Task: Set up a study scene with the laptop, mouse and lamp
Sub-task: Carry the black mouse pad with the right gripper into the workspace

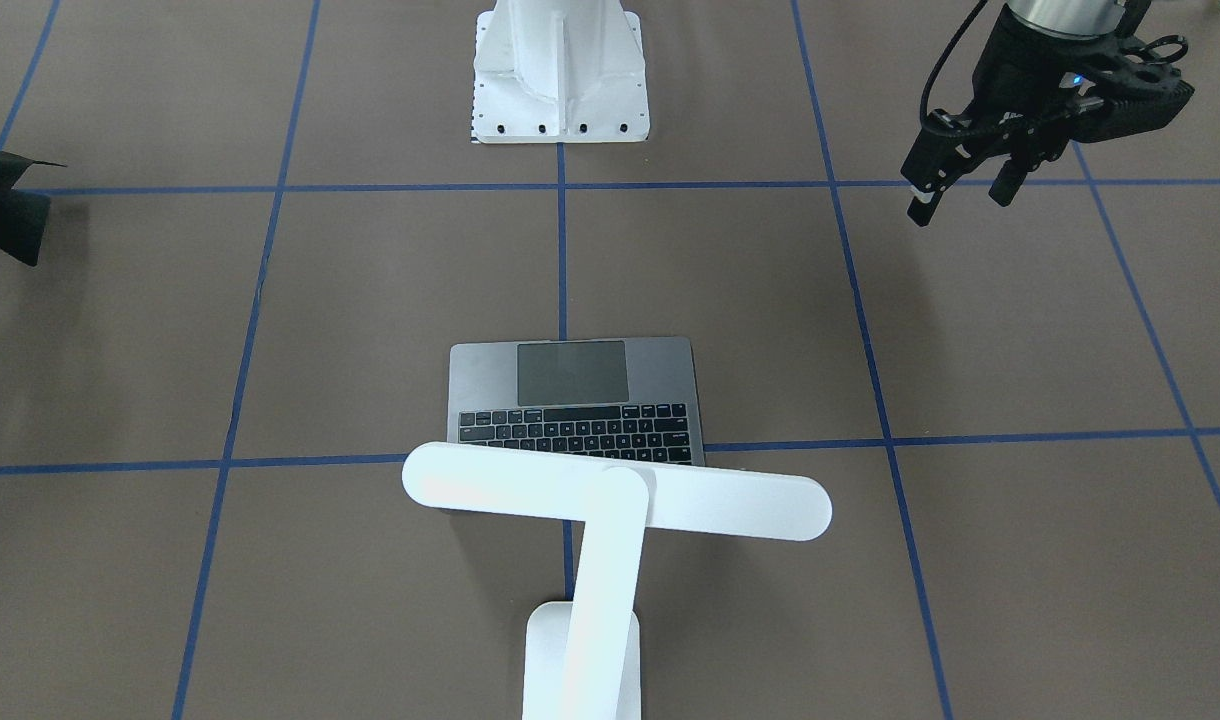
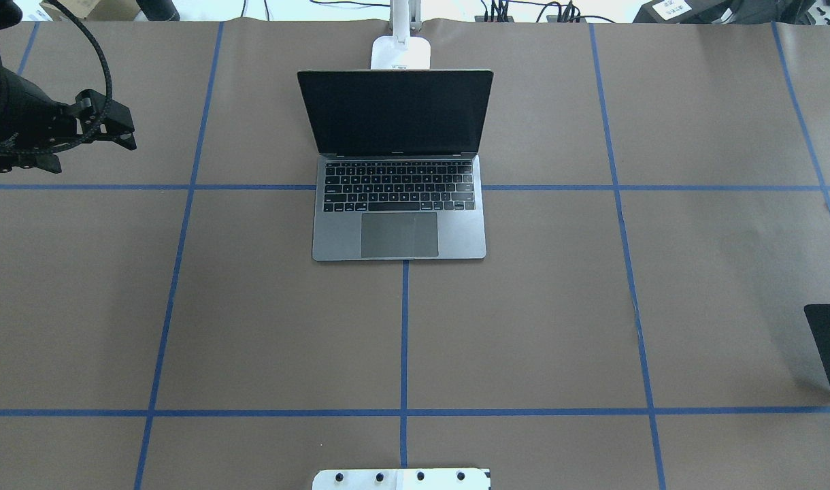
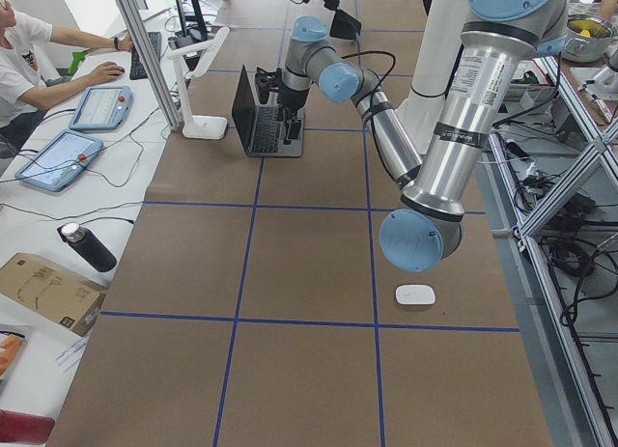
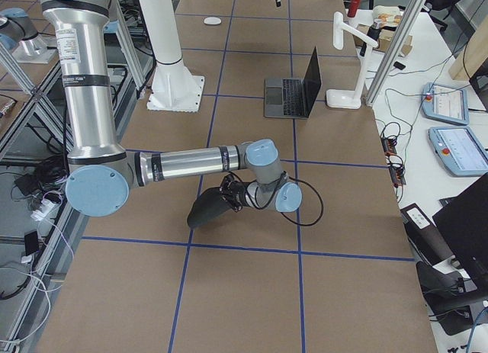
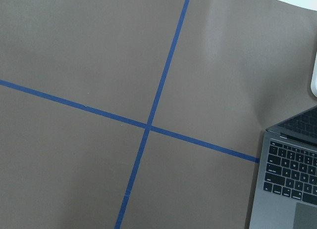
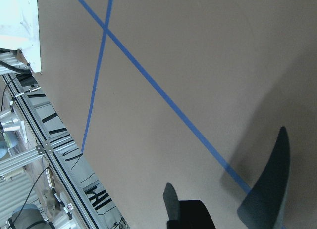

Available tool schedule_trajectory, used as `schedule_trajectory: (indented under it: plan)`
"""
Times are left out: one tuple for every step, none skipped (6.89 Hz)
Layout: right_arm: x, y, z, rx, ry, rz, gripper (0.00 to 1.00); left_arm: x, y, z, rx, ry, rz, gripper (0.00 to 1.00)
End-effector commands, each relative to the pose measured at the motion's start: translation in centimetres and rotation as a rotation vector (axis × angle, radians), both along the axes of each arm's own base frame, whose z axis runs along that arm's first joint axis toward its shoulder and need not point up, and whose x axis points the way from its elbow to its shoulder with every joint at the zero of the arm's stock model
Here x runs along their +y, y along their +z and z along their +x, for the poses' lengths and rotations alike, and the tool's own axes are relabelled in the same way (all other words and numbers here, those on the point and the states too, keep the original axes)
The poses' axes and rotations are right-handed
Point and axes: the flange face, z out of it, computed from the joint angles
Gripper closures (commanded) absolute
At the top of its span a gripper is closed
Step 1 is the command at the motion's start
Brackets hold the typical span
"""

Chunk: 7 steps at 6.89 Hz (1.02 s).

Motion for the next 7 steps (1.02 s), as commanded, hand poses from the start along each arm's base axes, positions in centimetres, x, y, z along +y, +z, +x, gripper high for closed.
schedule_trajectory:
  plan:
    - [-5.1,-3.2,1.9,0.067,0.109,-0.080,1.00,-0.1,0.1,0.0,-0.002,-0.001,-0.001,0.01]
    - [-6.0,-3.6,1.4,0.097,0.181,-0.160,1.00,-0.1,0.0,0.0,0.000,-0.001,0.001,0.01]
    - [-7.3,-4.6,0.7,0.109,0.218,-0.191,1.00,-0.1,0.1,0.1,-0.002,-0.002,-0.002,0.01]
    - [-8.4,-5.4,-2.9,0.101,0.233,-0.202,1.00,-0.2,0.2,0.1,-0.003,-0.003,-0.006,0.01]
    - [-9.9,-6.9,-6.3,0.104,0.238,-0.195,1.00,-0.2,0.2,0.0,-0.003,-0.005,-0.006,0.01]
    - [-10.8,-7.8,-8.8,0.122,0.233,-0.185,1.00,-0.2,0.2,0.0,-0.004,-0.006,-0.005,0.01]
    - [-12.1,-9.2,-11.5,0.101,0.252,-0.202,1.00,-0.4,0.4,0.1,-0.006,-0.006,-0.009,0.01]
